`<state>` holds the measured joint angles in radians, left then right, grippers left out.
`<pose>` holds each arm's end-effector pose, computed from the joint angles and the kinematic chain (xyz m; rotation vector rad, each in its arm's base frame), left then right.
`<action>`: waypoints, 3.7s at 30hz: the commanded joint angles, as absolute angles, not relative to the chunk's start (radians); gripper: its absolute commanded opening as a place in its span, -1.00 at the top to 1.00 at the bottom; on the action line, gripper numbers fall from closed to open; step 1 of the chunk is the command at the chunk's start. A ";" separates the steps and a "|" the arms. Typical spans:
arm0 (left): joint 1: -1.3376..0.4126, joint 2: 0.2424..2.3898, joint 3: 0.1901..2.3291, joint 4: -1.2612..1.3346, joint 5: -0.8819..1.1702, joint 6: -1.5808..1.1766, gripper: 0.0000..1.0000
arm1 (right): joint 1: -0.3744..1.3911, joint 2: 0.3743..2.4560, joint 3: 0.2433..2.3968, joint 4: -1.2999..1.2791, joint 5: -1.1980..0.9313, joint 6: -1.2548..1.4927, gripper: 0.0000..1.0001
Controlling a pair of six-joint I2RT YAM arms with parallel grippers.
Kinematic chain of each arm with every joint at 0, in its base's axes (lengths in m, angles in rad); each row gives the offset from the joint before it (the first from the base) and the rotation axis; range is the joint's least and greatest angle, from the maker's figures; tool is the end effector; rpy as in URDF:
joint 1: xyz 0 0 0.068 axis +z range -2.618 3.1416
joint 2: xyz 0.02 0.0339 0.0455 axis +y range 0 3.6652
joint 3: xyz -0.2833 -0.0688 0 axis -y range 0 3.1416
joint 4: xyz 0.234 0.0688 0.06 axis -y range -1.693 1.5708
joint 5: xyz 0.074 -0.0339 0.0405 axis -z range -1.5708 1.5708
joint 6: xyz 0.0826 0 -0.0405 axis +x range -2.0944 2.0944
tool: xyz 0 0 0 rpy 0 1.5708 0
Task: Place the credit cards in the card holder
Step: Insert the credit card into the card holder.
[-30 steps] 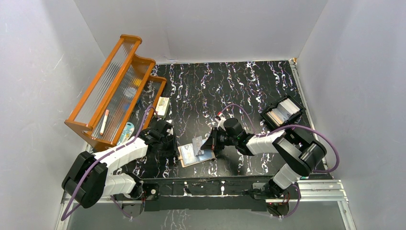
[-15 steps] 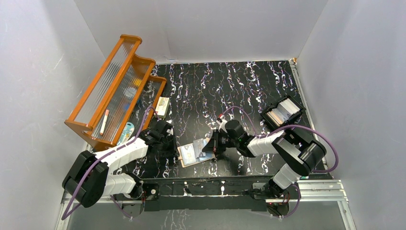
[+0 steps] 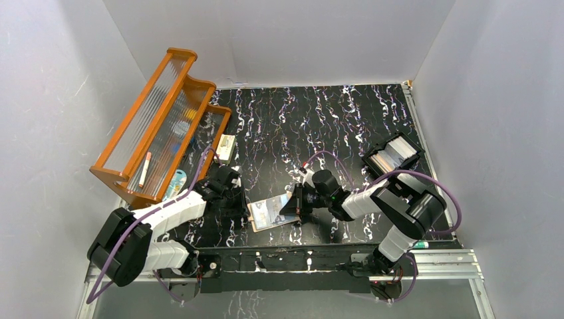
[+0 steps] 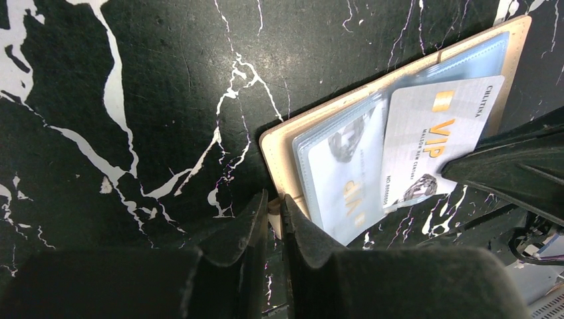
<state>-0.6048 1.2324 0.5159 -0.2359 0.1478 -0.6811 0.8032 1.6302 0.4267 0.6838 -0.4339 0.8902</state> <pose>0.1840 -0.1420 0.1454 -0.0385 2.6550 -0.6657 0.1876 0.2444 0.1255 -0.2005 2.3915 1.3818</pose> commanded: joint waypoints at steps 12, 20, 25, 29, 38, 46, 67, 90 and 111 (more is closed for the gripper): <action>-0.608 1.273 0.517 -0.242 0.150 -0.660 0.78 | 0.840 1.663 0.437 0.711 -0.450 0.913 1.00; -0.607 1.285 0.535 -0.255 0.138 -0.649 0.79 | 0.839 1.650 0.461 0.574 -0.409 0.950 1.00; -0.607 1.276 0.532 -0.255 0.138 -0.650 0.79 | 0.841 1.634 0.437 0.563 -0.381 0.989 1.00; -0.608 1.276 0.532 -0.255 0.141 -0.654 0.79 | 0.841 1.632 0.420 0.575 -0.366 1.015 1.00; -0.607 1.275 0.535 -0.255 0.143 -0.655 0.79 | 0.851 1.646 0.430 0.577 -0.378 1.009 1.00; -0.607 1.291 0.551 -0.244 0.152 -0.641 0.79 | 0.851 1.701 0.528 0.490 -0.459 0.921 1.00; -0.608 1.316 0.568 -0.228 0.170 -0.628 0.80 | 0.851 1.607 0.727 0.084 -0.283 0.754 0.24; -0.607 1.345 0.658 -0.258 0.144 -0.609 0.81 | 0.991 1.787 0.880 0.181 -0.271 0.822 0.31; -0.608 1.287 0.690 -0.321 0.138 -0.628 0.74 | 0.991 1.662 0.846 0.081 -0.151 0.906 0.26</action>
<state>-0.6041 1.3239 0.6758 -0.3035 0.1131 -0.6209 0.9905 1.6558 0.8318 0.0677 -0.1696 0.8825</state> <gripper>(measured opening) 0.130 0.379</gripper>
